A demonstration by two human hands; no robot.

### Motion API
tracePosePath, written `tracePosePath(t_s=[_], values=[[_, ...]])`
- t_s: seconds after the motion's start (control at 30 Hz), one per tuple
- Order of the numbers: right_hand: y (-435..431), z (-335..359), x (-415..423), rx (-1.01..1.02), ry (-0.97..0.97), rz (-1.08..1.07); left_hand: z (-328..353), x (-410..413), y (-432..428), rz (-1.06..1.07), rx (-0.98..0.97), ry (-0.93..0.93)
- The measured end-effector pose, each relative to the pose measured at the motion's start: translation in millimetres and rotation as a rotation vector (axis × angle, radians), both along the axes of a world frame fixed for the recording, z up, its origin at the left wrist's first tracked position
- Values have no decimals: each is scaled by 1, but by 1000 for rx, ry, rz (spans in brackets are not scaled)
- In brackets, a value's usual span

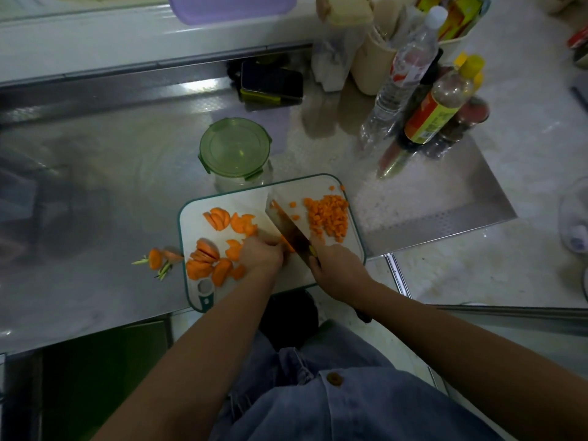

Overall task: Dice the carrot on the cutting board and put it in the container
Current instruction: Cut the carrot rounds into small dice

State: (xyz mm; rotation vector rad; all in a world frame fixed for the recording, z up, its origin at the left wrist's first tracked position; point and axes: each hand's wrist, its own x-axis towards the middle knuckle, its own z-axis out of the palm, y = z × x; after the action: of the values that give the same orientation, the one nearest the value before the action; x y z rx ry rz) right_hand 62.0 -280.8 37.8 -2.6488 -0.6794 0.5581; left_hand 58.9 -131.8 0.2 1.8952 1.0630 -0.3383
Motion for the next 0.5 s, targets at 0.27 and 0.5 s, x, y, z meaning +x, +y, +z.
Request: tracePosePath(t_s=[0.27,0.5], values=[[10,2,-2,-58,94,-16,7,3,1,-21,14,36],[17,-8,-2,-80,108,-50,11,8,3,-74,45,57]])
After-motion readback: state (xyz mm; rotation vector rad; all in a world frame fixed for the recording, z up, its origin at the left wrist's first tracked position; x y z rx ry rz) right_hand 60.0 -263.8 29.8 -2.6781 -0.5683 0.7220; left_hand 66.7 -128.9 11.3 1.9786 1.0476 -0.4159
